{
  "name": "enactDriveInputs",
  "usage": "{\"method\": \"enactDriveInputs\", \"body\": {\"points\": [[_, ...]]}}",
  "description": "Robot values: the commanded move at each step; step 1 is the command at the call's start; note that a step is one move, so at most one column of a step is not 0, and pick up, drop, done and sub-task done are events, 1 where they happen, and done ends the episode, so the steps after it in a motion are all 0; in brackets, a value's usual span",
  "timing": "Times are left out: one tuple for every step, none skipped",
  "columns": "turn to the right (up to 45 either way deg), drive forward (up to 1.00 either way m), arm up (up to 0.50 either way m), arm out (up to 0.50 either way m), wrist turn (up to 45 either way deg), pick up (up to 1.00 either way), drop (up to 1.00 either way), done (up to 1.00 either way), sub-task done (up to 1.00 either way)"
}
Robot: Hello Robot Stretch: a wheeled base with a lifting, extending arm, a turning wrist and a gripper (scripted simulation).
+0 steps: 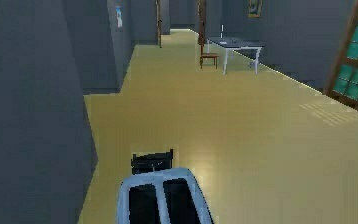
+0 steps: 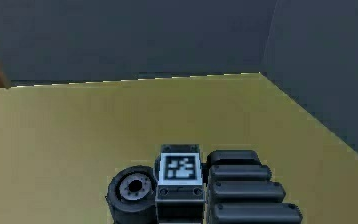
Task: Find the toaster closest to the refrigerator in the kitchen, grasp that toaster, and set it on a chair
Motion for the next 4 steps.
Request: {"method": "enactDriveInputs", "body": {"points": [[0.0, 1.0, 0.0, 0.0, 0.0, 0.0, 0.0, 0.0, 0.0], [0.0, 1.0, 0.0, 0.0, 0.0, 0.0, 0.0, 0.0, 0.0], [-3.0, 0.0, 0.0, 0.0, 0.0, 0.0, 0.0, 0.0, 0.0], [0.0, 1.0, 0.0, 0.0, 0.0, 0.0, 0.0, 0.0, 0.0]]}}
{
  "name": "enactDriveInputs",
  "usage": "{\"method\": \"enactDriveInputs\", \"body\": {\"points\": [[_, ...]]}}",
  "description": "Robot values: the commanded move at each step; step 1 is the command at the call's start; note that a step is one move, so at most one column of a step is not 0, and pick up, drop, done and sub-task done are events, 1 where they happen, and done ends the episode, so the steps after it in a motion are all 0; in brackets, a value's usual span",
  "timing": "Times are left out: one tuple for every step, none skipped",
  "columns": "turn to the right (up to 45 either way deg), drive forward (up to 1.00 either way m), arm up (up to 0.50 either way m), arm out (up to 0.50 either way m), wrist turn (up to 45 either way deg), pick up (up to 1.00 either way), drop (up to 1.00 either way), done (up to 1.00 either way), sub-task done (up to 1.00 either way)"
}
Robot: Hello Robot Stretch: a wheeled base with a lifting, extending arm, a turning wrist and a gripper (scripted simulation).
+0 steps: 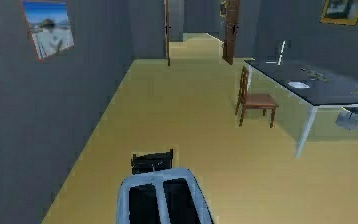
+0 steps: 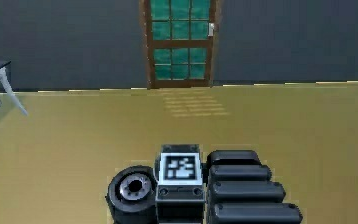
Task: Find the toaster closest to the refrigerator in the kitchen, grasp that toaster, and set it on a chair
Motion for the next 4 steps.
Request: {"method": "enactDriveInputs", "body": {"points": [[0.0, 1.0, 0.0, 0.0, 0.0, 0.0, 0.0, 0.0, 0.0], [0.0, 1.0, 0.0, 0.0, 0.0, 0.0, 0.0, 0.0, 0.0], [3.0, 0.0, 0.0, 0.0, 0.0, 0.0, 0.0, 0.0, 0.0], [0.0, 0.85, 0.0, 0.0, 0.0, 0.0, 0.0, 0.0, 0.0]]}}
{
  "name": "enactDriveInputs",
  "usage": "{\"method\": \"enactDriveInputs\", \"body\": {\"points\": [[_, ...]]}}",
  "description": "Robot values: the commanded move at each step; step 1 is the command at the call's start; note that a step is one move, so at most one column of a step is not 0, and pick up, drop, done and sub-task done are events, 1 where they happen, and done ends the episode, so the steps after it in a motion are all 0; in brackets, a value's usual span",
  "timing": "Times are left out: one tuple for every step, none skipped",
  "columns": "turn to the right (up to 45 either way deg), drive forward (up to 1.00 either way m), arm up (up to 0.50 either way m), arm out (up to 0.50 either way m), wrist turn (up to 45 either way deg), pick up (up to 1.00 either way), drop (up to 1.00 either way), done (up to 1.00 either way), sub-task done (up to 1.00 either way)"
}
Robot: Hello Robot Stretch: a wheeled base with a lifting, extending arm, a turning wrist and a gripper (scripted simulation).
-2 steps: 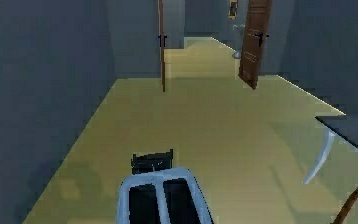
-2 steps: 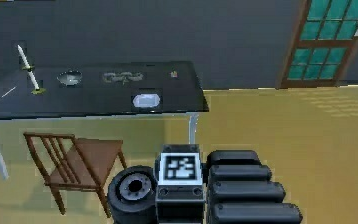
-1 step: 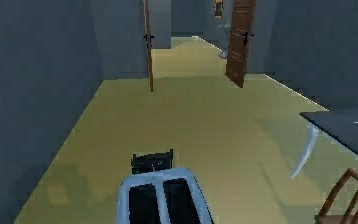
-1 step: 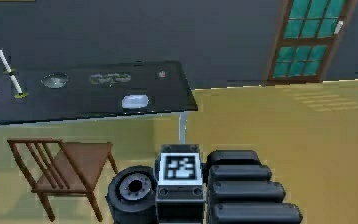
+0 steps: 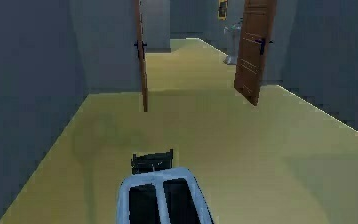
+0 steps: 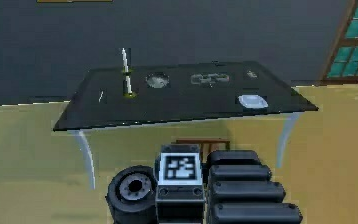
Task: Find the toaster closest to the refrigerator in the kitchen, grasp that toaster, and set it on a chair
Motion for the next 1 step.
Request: {"method": "enactDriveInputs", "body": {"points": [[0.0, 1.0, 0.0, 0.0, 0.0, 0.0, 0.0, 0.0, 0.0]]}}
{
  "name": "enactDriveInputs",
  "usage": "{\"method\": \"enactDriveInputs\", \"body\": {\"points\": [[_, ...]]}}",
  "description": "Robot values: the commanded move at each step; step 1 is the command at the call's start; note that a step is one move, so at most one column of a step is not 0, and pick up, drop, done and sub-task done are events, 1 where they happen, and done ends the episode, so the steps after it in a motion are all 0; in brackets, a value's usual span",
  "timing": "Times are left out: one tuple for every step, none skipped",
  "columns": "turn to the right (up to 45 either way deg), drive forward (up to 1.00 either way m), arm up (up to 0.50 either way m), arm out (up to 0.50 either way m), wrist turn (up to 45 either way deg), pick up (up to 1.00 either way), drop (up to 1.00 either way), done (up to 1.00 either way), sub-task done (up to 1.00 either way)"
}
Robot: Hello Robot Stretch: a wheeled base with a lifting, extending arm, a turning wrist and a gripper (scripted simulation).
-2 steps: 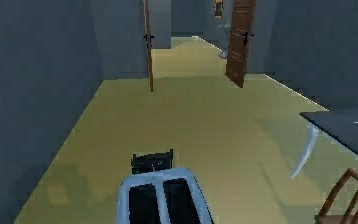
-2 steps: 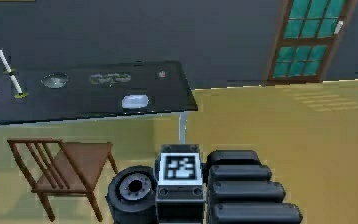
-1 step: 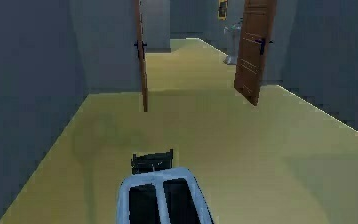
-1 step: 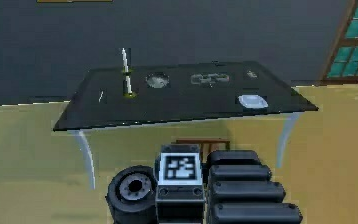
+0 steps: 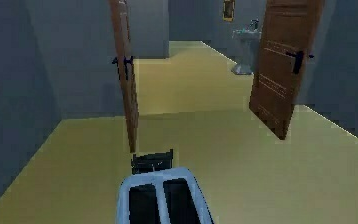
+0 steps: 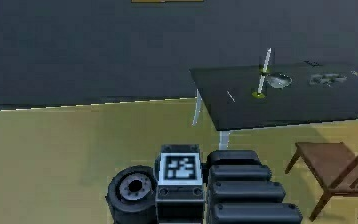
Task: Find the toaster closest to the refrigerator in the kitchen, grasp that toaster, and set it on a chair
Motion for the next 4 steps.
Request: {"method": "enactDriveInputs", "body": {"points": [[0.0, 1.0, 0.0, 0.0, 0.0, 0.0, 0.0, 0.0, 0.0], [3.0, 0.0, 0.0, 0.0, 0.0, 0.0, 0.0, 0.0, 0.0], [0.0, 1.0, 0.0, 0.0, 0.0, 0.0, 0.0, 0.0, 0.0], [0.0, 1.0, 0.0, 0.0, 0.0, 0.0, 0.0, 0.0, 0.0]]}}
